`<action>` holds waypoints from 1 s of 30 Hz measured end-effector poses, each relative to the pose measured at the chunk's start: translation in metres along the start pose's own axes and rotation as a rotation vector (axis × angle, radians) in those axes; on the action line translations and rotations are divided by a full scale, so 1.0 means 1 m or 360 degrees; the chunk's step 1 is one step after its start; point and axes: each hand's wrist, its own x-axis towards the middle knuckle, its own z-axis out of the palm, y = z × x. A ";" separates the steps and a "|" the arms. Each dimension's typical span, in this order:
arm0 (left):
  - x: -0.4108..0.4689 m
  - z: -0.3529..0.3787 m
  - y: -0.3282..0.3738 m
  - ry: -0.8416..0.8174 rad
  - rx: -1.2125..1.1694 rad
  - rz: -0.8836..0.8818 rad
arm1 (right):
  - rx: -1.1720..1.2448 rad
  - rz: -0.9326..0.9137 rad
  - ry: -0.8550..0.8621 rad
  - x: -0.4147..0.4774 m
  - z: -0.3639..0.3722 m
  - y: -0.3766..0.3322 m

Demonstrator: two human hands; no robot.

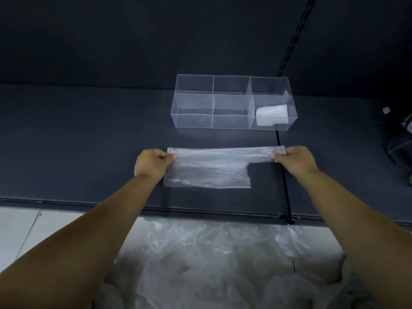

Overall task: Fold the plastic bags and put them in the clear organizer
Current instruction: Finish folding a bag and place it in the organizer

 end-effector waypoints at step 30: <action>-0.051 0.048 -0.016 -0.0058 0.1034 0.0657 | -0.1165 -0.0845 0.0012 -0.019 0.065 0.004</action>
